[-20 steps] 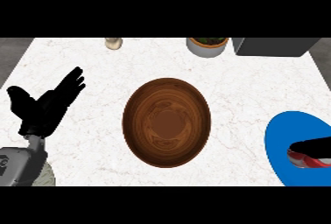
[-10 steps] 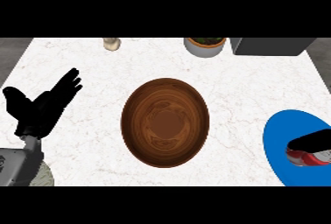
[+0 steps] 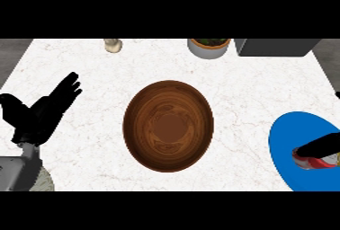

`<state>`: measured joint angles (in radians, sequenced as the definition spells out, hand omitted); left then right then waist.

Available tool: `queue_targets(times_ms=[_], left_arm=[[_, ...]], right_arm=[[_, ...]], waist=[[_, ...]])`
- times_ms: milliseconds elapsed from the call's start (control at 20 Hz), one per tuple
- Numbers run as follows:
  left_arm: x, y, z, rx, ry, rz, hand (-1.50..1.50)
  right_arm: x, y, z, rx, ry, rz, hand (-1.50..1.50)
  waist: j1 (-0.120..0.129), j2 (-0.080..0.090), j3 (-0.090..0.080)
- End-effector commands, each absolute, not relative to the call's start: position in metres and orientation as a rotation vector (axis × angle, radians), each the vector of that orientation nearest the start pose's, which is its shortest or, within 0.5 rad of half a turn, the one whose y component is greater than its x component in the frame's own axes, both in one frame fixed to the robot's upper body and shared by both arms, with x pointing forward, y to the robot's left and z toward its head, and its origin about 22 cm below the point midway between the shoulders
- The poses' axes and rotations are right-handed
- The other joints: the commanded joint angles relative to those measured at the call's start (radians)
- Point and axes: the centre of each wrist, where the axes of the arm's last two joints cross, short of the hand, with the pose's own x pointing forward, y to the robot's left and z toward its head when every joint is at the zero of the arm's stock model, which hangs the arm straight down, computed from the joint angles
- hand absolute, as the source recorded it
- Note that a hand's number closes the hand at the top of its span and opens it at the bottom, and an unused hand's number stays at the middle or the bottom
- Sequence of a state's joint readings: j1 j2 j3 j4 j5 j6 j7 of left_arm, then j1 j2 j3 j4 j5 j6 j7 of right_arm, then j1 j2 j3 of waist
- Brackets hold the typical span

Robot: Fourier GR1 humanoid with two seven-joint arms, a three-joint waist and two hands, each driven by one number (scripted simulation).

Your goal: Pick the can from the plate and place it in the bowl

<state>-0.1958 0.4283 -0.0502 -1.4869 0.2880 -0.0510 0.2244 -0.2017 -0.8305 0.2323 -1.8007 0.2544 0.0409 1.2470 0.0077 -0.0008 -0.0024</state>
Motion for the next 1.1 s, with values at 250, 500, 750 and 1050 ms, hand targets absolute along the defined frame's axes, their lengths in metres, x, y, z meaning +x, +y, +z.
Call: queue_targets(times_ms=[250, 500, 750, 1050], left_arm=[[0.291, 0.292, 0.064, 0.027, -1.410, -0.199, 0.00], [0.298, 0.298, 0.073, 0.027, -1.408, -0.222, 0.00], [0.288, 0.306, 0.052, 0.030, -1.409, -0.214, 0.00], [0.291, 0.305, 0.054, 0.042, -1.421, -0.207, 0.00]], right_arm=[[0.272, -0.300, 0.148, -1.049, -0.420, 0.391, -1.50], [0.282, -0.298, 0.122, -1.034, -0.382, 0.387, -1.50], [0.277, -0.298, 0.124, -0.997, -0.384, 0.369, -1.50], [0.272, -0.310, 0.112, -0.999, -0.353, 0.375, -1.50]], waist=[[-0.007, 0.000, 0.001], [0.000, 0.002, 0.002], [-0.010, 0.002, 0.001], [-0.014, 0.000, 0.001]])
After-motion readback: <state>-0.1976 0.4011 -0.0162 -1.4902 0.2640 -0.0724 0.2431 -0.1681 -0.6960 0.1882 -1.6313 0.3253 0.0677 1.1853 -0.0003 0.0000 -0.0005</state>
